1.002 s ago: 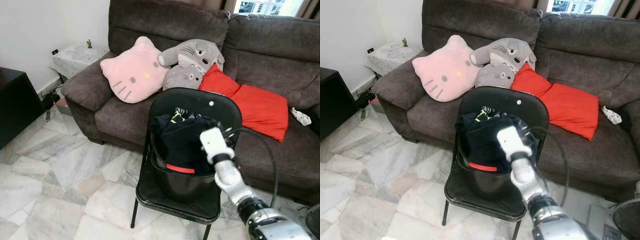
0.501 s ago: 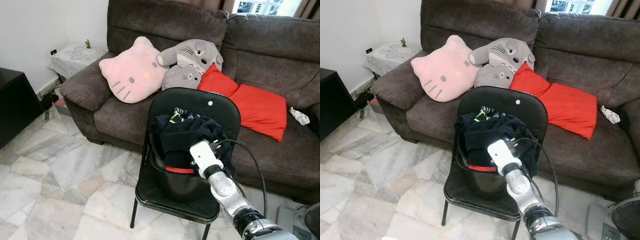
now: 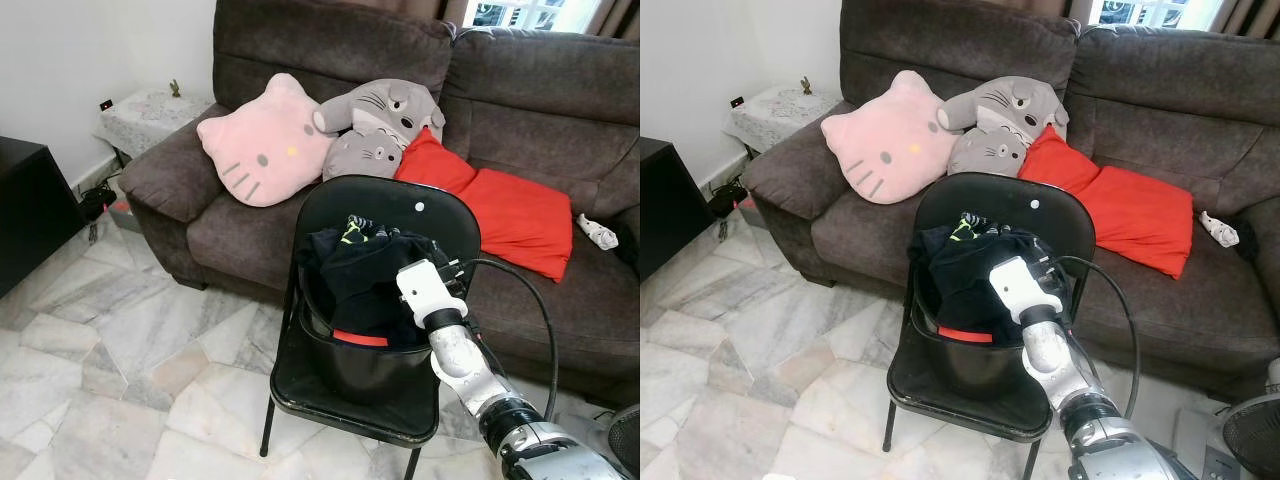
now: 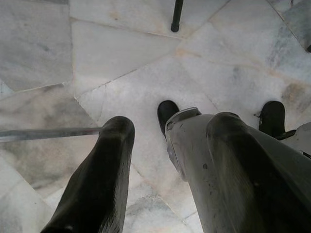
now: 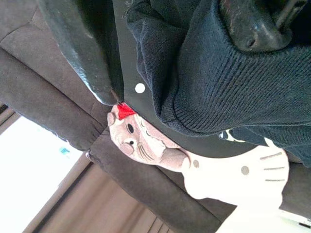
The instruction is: Hang hanger
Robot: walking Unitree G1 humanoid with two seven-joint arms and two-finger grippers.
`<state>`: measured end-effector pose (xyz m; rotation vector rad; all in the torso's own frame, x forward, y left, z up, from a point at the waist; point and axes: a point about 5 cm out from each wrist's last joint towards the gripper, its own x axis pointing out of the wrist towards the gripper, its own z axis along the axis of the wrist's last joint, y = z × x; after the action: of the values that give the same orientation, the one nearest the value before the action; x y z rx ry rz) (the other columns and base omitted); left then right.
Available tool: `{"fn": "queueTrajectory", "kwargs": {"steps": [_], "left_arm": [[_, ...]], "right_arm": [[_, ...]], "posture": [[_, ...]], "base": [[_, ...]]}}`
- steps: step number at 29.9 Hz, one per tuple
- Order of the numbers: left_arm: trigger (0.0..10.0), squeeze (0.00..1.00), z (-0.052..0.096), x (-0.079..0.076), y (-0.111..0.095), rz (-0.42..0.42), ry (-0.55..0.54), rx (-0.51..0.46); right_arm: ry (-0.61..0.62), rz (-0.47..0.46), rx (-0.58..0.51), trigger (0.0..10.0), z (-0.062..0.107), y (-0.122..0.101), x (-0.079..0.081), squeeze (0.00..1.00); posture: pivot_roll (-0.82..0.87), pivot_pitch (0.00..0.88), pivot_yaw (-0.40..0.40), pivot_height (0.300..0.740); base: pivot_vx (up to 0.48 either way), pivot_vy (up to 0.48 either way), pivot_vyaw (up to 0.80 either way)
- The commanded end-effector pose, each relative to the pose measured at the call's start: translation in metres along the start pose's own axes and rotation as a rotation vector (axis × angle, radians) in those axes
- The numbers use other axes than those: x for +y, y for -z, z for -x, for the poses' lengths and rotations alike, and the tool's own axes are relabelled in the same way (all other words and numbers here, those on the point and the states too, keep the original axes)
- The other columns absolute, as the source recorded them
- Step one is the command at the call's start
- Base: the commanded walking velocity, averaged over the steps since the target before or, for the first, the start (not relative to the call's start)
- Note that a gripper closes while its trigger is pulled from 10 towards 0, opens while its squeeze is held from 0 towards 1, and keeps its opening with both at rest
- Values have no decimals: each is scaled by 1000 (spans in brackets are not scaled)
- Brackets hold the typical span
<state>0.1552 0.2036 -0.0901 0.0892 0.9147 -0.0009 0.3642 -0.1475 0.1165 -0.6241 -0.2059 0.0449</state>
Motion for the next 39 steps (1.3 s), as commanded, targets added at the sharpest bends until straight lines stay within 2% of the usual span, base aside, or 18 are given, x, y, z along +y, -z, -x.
{"fn": "queueTrajectory", "kwargs": {"steps": [1, 2, 3, 5, 7, 9, 11, 17, 22, 32, 36, 39], "left_arm": [[10000, 0, 2, -2, 7, -13, 5, 26], [10000, 0, 2, -2, 7, -13, 6, 25], [10000, 0, 2, -2, 7, -13, 6, 25], [10000, 0, 2, -2, 7, -11, 5, 25], [10000, 0, 2, -2, 7, -11, 5, 25], [10000, 0, 2, -2, 8, -11, 6, 25], [10000, 0, 2, -2, 8, -10, 7, 24], [10000, 0, 2, -2, 8, -9, 4, 24], [10000, 0, 2, -2, 8, -8, 5, 24], [10000, 0, 2, -3, 7, -5, 5, 22], [10000, 0, 2, -3, 7, -2, 0, 20], [10000, 0, 2, -2, 7, 1, -5, 19]], "right_arm": [[0, -16, 3, 10000, -2, -1, -3, 0], [-55, -44, 35, 10000, 0, 3, 3, 0], [-55, -44, 35, 10000, 0, 3, 3, 0], [-153, -47, 41, 10000, 5, 4, 15, 0], [-184, -53, 40, 10000, 6, 4, 19, 0], [-319, 46, -4, 10000, 10, 0, 35, 0], [-336, 95, -30, 10000, 10, -2, 36, 0], [-282, 88, -27, 10000, 2, -5, 24, 0], [-180, 146, -34, 10000, -3, -5, 11, 0], [-103, 163, -1, 10000, -3, 2, -1, 0], [-61, 224, -35, 10000, -8, -3, -6, 0], [-15, 217, -44, 10000, -11, -7, -11, 0]], "posture": [[48, 57, -35, 740], [47, 60, -35, 740], [47, 60, -35, 740], [48, 57, -36, 740], [46, 58, -36, 740], [47, 59, -37, 740], [48, 60, -37, 740], [48, 57, -39, 740], [46, 56, -42, 740], [49, 57, -46, 740], [60, 74, -46, 740], [63, 80, -45, 740]], "base": [[0, 0, 0], [0, 0, 0], [0, 0, 0], [0, 0, 0], [0, 0, 0], [0, 0, 0], [0, 0, 0], [0, 0, 0], [0, 0, 0], [0, 0, 0], [0, 0, 0], [0, 0, 0]]}}
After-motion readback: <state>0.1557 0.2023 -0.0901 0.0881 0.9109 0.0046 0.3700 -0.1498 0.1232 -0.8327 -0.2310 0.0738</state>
